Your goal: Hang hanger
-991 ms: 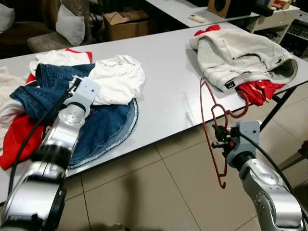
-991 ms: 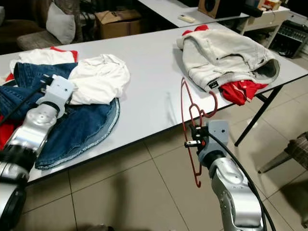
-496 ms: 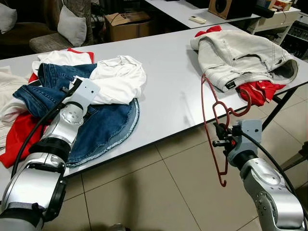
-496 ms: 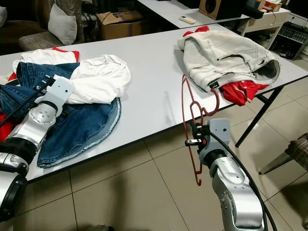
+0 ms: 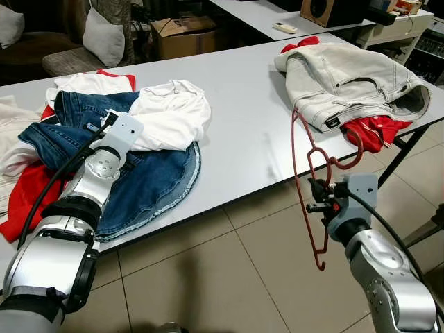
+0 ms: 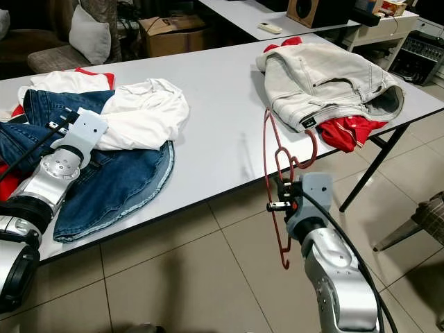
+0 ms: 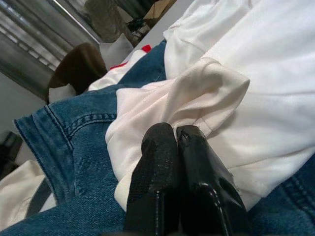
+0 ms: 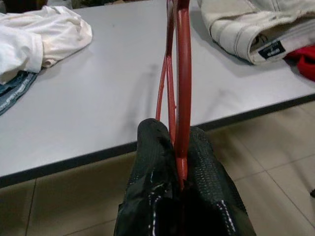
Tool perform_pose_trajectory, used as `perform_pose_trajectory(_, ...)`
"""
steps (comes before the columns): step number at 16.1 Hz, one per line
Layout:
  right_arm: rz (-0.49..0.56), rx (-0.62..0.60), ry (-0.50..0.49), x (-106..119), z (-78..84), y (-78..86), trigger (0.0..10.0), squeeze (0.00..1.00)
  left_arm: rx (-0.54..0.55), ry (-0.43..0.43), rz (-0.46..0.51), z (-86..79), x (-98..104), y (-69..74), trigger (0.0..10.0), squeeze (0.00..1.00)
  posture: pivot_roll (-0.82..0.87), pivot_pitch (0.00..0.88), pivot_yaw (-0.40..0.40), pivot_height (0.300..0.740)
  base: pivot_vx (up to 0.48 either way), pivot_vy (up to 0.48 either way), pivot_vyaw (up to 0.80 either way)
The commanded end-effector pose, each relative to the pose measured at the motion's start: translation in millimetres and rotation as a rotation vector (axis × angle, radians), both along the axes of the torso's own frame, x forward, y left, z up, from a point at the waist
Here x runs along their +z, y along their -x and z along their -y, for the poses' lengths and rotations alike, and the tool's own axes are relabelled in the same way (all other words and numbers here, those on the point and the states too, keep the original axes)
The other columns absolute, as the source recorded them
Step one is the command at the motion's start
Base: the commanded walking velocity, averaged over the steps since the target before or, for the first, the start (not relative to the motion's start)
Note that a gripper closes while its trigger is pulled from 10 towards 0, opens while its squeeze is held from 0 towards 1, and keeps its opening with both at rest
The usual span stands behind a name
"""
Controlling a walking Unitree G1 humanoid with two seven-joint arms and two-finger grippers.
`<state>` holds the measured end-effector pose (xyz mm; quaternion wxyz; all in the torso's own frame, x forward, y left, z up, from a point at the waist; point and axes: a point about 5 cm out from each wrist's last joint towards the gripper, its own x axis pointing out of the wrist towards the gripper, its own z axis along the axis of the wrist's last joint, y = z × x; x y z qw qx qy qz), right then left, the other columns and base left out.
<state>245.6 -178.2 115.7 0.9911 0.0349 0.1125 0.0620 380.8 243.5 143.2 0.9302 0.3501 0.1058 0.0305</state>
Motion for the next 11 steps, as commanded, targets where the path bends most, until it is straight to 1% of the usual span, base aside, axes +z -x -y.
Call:
perform_pose_trajectory(1, 0.01, -0.017, 0.006, 1.0, 3.1, -0.4, 10.0, 0.0, -0.015, 0.029, 0.02, 3.9, 6.8, -3.9, 0.0, 0.0, -0.15, 0.0, 0.024, 0.74, 0.0, 0.0, 0.0)
perform_pose_trajectory(2, 0.005, -0.025, 0.004, -1.1, 3.1, -1.1, 10.0, 0.0, -0.024, 0.11, 0.02, 6.7, 6.2, -4.3, 0.0, 0.0, -0.14, 0.0, 0.02, 0.74, 0.0, 0.0, 0.0)
perform_pose_trajectory(4, 0.003, -0.031, -0.001, -2.0, 2.5, -1.8, 10.0, 0.0, -0.044, 0.2, 0.026, 10.4, 5.8, -4.5, 0.0, 0.0, -0.13, 0.0, 0.02, 0.74, 0.0, 0.0, 0.0)
perform_pose_trajectory(5, 0.003, -0.036, -0.005, -2.2, 2.8, -1.6, 10.0, 0.0, -0.056, 0.289, 0.041, 13.7, 8.6, -5.9, 0.0, 0.0, -0.13, 0.0, 0.019, 0.74, 0.0, 0.0, 0.0)
perform_pose_trajectory(6, 0.002, -0.037, -0.006, -2.6, 3.1, -1.5, 10.0, 0.0, -0.075, 0.404, 0.061, 18.1, 13.4, -8.2, 0.0, 0.0, -0.13, 0.0, 0.017, 0.74, 0.0, 0.0, 0.0)
perform_pose_trajectory(7, 0.0, -0.041, -0.008, -3.3, 3.5, -1.2, 10.0, 0.0, -0.111, 0.518, 0.089, 23.5, 22.3, -11.3, 0.0, 0.0, -0.13, 0.0, 0.017, 0.74, 0.0, 0.0, 0.0)
perform_pose_trajectory(8, -0.003, -0.049, -0.015, -4.4, 4.4, -0.8, 10.0, 0.0, -0.18, 0.597, 0.118, 30.2, 35.2, -14.2, 0.0, 0.0, -0.12, 0.0, 0.014, 0.74, 0.0, 0.0, 0.0)
perform_pose_trajectory(9, -0.008, -0.06, -0.021, -6.4, 5.8, -1.2, 10.0, 0.0, -0.264, 0.686, 0.165, 38.2, 57.5, -17.4, 0.0, 0.0, -0.12, 0.0, 0.01, 0.74, 0.0, 0.0, 0.0)
perform_pose_trajectory(10, -0.01, -0.065, -0.024, -7.5, 6.3, -1.7, 10.0, 0.0, -0.309, 0.735, 0.194, 42.5, 70.6, -18.5, 0.0, 0.0, -0.11, 0.0, 0.009, 0.74, 0.0, 0.0, 0.0)
perform_pose_trajectory(11, -0.012, -0.071, -0.027, -9.2, 6.3, -3.6, 10.0, 0.0, -0.409, 0.825, 0.262, 51.7, 104.7, -18.8, 0.0, 0.0, -0.1, 0.0, 0.008, 0.74, 0.0, 0.0, 0.0)
